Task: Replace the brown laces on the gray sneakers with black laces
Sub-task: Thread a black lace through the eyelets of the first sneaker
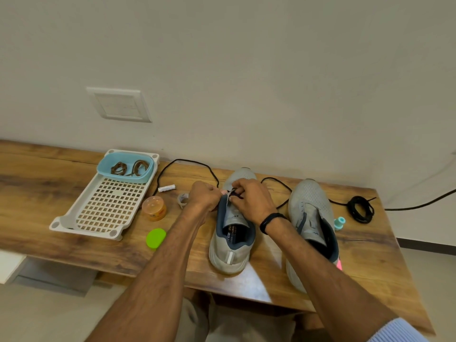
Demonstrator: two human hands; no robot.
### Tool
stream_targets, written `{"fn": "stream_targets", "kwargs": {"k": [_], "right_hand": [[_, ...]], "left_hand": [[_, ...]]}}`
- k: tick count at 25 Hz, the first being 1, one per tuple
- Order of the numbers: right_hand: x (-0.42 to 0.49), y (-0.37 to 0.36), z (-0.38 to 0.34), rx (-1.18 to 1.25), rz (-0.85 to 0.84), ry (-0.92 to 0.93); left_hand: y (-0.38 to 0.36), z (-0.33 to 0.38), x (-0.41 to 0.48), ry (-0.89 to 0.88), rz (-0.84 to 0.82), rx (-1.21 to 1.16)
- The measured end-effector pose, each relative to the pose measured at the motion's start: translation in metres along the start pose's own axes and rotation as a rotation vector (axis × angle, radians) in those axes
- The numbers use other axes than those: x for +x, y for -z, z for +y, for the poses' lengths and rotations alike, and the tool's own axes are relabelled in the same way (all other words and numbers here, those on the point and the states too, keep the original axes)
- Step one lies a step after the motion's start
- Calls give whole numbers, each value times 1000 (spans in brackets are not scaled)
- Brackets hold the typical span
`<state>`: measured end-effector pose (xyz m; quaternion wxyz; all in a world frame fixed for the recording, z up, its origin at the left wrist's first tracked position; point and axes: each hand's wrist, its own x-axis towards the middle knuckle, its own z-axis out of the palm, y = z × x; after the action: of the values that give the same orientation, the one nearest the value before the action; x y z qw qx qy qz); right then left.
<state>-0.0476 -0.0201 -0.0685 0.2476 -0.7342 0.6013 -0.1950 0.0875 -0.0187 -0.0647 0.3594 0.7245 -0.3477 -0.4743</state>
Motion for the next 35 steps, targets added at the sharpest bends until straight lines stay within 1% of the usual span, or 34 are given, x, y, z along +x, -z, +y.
{"fn": "stream_targets", "kwargs": {"k": [3, 4, 6, 7, 8, 10, 11, 12, 13, 14, 16, 17, 18, 19, 20, 22, 23, 25, 27, 29, 30, 31, 32, 35], "right_hand": [[-4, -8, -2, -134, -27, 70], [-5, -9, -2, -177, -32, 69], [-9, -7, -1, -245, -33, 37], [-10, -6, -1, -267, -31, 23], [-12, -4, -1, -284, -30, 14], [-14, -2, -2, -326, -29, 4], [-14, -1, -3, -333, -25, -16], [-14, 0, -3, -311, -18, -48], [-14, 3, -3, -269, -5, -85], [-15, 5, -4, -221, 13, -127], [-20, 10, -5, -140, 57, -232], [-24, 11, -5, -137, 68, -286], [-30, 11, -5, -163, 70, -327], [-35, 11, -5, -202, 75, -354], [-40, 10, -5, -230, 91, -369], [-45, 10, -5, -233, 128, -396], [-45, 11, -6, -225, 129, -404], [-43, 11, -6, -235, 105, -382], [-42, 10, -5, -277, 106, -317], [-40, 8, -3, -303, 124, -265], [-39, 8, -2, -316, 129, -252], [-37, 8, 0, -334, 130, -251], [-36, 9, 1, -354, 129, -258], [-33, 14, 5, -363, 146, -303]], "left_hand": [[-1, -2, 2, -21, 45, 72], [0, -2, 3, -1, 60, 31], [7, 5, 0, 68, 100, -145], [13, 10, 0, 79, 193, -221], [20, 16, 1, 68, 371, -296], [40, 28, -3, -71, 786, -540], [48, 31, -6, -138, 899, -644], [53, 32, -9, -180, 941, -624], [53, 32, -14, -183, 902, -473], [50, 26, -13, -156, 796, -211], [41, 16, -12, -122, 555, 449], [36, 15, -14, -164, 468, 655], [31, 14, -15, -242, 410, 744], [26, 16, -18, -319, 343, 722], [21, 18, -20, -367, 265, 644], [11, 16, -23, -354, 90, 496], [9, 14, -25, -326, 19, 489], [8, 10, -25, -291, -51, 584], [10, 2, -17, -245, -74, 667], [10, -4, -11, -206, -97, 685], [11, -3, -11, -205, -86, 705], [13, 0, -12, -211, -32, 723], [16, 4, -13, -209, 82, 707], [33, 16, -20, -158, 613, 485]]}}
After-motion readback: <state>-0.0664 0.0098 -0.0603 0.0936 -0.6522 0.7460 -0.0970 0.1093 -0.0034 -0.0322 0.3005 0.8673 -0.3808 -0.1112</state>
